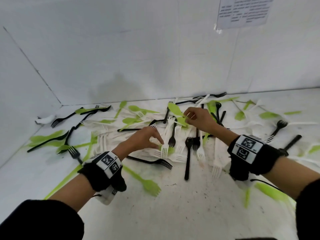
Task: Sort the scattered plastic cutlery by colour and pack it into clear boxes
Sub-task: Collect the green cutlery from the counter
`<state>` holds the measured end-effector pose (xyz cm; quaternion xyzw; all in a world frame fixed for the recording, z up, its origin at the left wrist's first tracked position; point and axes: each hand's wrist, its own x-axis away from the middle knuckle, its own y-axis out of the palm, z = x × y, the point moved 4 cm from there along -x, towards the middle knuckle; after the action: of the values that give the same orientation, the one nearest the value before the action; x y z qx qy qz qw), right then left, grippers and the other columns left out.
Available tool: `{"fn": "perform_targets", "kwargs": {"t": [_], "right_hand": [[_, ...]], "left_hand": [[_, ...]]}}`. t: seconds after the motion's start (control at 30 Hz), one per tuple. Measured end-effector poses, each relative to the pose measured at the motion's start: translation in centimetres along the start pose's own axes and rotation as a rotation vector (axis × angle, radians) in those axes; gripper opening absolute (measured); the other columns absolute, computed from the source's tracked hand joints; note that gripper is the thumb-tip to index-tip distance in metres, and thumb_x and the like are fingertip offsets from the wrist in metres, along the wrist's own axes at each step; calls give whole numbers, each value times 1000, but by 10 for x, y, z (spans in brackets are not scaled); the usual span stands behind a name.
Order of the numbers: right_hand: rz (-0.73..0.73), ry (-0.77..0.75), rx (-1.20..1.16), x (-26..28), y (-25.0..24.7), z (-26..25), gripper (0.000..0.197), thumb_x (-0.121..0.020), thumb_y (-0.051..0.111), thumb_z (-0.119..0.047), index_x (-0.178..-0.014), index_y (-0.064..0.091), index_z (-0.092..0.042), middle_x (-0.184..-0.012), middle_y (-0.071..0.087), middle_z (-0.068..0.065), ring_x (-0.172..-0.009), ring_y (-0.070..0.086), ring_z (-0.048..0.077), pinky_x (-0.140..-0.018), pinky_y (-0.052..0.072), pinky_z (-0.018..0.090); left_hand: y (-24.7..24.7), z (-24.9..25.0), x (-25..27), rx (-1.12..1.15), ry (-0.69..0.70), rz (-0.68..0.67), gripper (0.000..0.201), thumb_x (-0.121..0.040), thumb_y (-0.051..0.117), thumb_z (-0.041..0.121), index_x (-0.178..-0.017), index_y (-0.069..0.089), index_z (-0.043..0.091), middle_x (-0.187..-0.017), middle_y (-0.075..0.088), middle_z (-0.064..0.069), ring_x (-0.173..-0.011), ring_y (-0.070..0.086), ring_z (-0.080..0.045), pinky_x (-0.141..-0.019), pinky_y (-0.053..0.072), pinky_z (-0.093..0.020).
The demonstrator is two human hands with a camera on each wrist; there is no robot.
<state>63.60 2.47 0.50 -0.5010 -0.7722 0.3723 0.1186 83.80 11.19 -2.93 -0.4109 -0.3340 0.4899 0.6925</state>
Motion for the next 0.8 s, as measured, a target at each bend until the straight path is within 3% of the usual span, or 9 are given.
{"fn": "perform_targets", "kwargs": {"t": [0.07,0.13,0.3,0.43,0.5,0.57,0.67,0.73,0.8], "right_hand": [[69,1,-142,-3,-12,-11,14,-81,64,-2,-93,62,-10,-71,59,-4,-54,55,-4,-56,42,12],[104,16,-243,-6,-22,-17,16,-81,64,-1,-89,57,-12,-68,57,-8,-48,56,-7,-54,47,12],[81,42,-295,-9,-34,-15,13,-82,62,-1,-92,58,-10,-68,58,-3,-49,58,-1,-53,52,21],[85,91,-191,-9,-35,-1,13,-84,56,0,-91,62,-8,-71,55,1,-56,51,7,-45,42,8],[35,103,-51,-9,-29,7,16,-83,54,1,-92,66,-3,-68,55,0,-57,47,7,-46,36,8],[-77,104,52,-6,-18,12,19,-83,54,0,-97,67,0,-77,60,5,-61,50,12,-50,36,10],[-201,94,205,-5,0,20,22,-82,59,-3,-102,66,1,-104,64,18,-92,59,29,-69,39,25],[-251,111,280,-7,10,27,25,-81,61,-5,-105,64,1,-110,62,20,-102,57,31,-75,42,29],[-273,126,323,-8,17,32,27,-81,60,-5,-108,63,-1,-114,56,20,-102,55,33,-75,42,29]], "left_hand": [[3,0,-2,-21,56,-6,23,-71,80,20,-93,74,27,-94,64,1,-87,52,-8,-65,33,-5],[6,1,-3,-39,115,4,22,-70,81,22,-90,74,26,-92,63,1,-84,51,-8,-66,33,-8],[11,12,-3,-154,217,32,26,-70,79,34,-92,69,24,-88,60,6,-79,53,-8,-67,47,-32],[15,22,-1,-264,280,58,26,-75,74,35,-95,66,22,-94,61,2,-82,58,-15,-63,46,-31],[16,23,-2,-264,300,91,18,-75,75,29,-91,68,23,-92,62,3,-82,60,-16,-61,44,-26],[14,25,-2,-265,313,117,15,-73,76,23,-87,70,24,-89,62,5,-80,59,-13,-62,35,-17],[12,33,-2,-286,353,142,17,-67,80,17,-80,71,24,-81,62,6,-77,55,-8,-62,29,-10],[14,38,-2,-285,357,152,15,-70,78,16,-82,70,22,-82,64,6,-78,58,-12,-63,39,-15],[17,39,-1,-233,322,148,17,-76,73,15,-91,68,21,-84,65,6,-81,58,-14,-64,46,-25]]}}
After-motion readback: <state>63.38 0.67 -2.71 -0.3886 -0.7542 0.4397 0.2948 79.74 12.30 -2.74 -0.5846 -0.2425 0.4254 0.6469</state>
